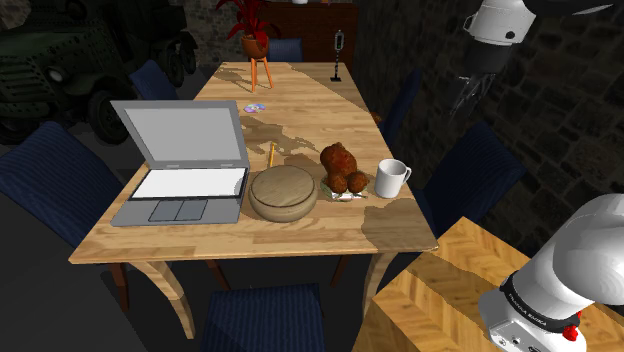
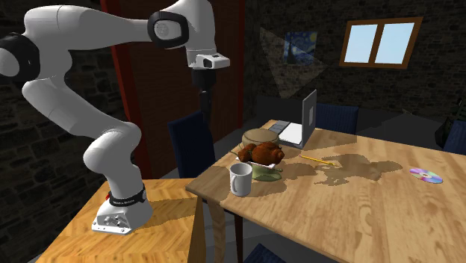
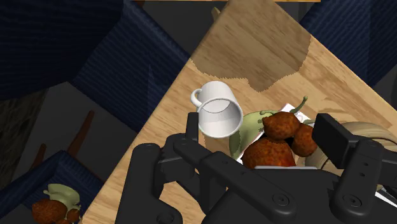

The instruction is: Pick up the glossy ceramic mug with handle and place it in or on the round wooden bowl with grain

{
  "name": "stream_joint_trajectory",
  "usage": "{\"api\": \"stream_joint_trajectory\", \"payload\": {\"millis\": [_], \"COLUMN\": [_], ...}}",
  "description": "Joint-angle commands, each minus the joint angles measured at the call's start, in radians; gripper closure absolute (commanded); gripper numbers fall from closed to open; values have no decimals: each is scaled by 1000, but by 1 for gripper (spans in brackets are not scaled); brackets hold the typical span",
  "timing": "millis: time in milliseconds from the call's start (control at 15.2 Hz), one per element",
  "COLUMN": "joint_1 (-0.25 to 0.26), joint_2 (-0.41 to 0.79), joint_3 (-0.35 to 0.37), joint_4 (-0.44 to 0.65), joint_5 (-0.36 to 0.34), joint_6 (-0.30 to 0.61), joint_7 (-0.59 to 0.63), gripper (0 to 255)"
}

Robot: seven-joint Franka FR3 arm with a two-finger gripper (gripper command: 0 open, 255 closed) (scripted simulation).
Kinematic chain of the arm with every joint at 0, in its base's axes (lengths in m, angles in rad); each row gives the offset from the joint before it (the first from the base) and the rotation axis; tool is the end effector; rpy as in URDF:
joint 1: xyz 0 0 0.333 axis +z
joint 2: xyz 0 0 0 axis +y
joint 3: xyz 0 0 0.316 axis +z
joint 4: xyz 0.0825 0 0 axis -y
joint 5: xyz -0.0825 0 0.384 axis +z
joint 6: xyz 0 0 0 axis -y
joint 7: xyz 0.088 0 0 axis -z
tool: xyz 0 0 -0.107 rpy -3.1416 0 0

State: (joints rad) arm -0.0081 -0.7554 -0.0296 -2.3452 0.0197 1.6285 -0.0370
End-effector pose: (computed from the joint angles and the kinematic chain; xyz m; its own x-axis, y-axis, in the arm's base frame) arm 0.3208 -0.0128 0.5912 0.9992 0.0054 0.0399 0.0070 -0.9992 -0.0385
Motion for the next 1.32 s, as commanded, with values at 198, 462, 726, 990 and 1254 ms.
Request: {"api": "stream_joint_trajectory", "payload": {"millis": [198, 462, 726, 990, 1254], "joint_1": [4, 8, 9, 7, 1], "joint_2": [43, 123, 228, 356, 467], "joint_3": [24, 56, 88, 119, 140], "joint_4": [-61, -123, -162, -176, -178], "joint_5": [1, 0, -7, -25, -49], "joint_6": [106, 250, 396, 538, 649], "joint_7": [23, 56, 93, 136, 174], "gripper": [0, 0, 0, 0, 0]}}
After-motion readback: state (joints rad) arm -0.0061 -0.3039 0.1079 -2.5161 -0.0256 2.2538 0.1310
